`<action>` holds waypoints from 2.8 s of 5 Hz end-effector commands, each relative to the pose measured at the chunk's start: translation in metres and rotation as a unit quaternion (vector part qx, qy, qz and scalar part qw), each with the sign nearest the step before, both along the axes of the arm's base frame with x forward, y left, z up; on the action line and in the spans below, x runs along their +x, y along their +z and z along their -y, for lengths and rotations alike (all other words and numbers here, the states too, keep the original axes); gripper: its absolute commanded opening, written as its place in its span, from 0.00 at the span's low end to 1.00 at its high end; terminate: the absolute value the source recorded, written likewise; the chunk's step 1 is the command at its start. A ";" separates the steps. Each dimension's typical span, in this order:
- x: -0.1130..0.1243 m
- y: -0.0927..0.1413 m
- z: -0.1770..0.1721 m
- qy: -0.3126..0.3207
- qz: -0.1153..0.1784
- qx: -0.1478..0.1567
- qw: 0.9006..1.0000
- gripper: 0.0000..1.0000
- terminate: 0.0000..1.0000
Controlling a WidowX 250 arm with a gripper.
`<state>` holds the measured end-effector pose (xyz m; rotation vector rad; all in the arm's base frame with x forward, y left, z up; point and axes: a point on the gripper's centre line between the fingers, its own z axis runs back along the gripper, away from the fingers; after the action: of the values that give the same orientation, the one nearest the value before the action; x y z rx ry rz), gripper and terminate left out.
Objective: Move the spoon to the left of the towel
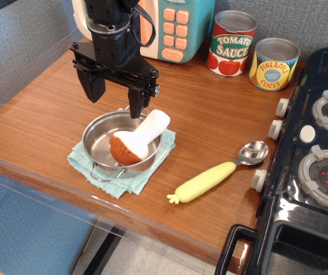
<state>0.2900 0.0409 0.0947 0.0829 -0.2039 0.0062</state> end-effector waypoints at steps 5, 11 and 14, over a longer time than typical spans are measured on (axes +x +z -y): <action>-0.021 -0.021 0.081 -0.198 -0.011 -0.026 0.980 1.00 0.00; -0.018 -0.079 0.122 -0.242 -0.067 -0.006 0.968 1.00 0.00; -0.020 -0.074 0.117 -0.229 -0.044 -0.010 0.972 0.00 0.00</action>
<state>0.2686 -0.0798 0.0084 0.0149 -0.0913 -0.4624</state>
